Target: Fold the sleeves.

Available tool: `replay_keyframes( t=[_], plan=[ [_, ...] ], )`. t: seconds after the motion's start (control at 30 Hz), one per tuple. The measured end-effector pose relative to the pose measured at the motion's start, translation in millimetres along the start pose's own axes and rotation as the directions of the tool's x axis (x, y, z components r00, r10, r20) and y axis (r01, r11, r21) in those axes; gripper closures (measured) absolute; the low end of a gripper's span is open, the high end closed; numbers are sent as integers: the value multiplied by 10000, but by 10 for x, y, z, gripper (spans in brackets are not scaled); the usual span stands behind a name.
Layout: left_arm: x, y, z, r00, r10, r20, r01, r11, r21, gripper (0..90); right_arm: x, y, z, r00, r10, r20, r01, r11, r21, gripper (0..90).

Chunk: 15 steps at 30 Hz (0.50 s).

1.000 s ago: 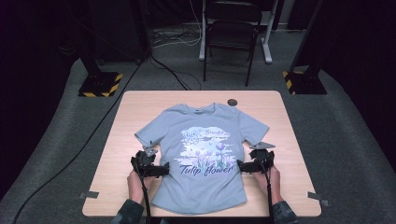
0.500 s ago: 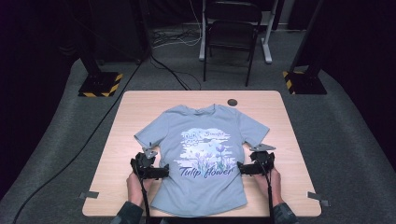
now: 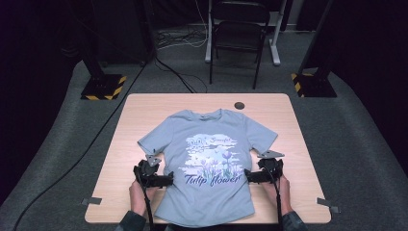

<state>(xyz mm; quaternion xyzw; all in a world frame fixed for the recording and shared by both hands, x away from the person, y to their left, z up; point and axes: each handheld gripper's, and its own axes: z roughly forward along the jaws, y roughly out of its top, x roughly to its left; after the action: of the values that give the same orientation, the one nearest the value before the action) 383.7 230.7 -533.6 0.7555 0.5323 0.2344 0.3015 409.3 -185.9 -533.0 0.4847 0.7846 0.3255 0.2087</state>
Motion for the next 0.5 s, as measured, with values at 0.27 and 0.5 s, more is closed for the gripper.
replay_keyframes(
  t=[0.27, 0.5],
  plan=[
    [-6, -27, -26, 10000, 5, 8, -5, 10000, 0, 10, 18, -24, -23, 10000, -68, -45, 68, 10000, -2, 2],
    [-11, -48, -48, 10000, 73, 6, -73, 10000, 21, 10, 41, -52, -49, 9999, -103, -91, 103, 9999, -9, 2]
  ],
)
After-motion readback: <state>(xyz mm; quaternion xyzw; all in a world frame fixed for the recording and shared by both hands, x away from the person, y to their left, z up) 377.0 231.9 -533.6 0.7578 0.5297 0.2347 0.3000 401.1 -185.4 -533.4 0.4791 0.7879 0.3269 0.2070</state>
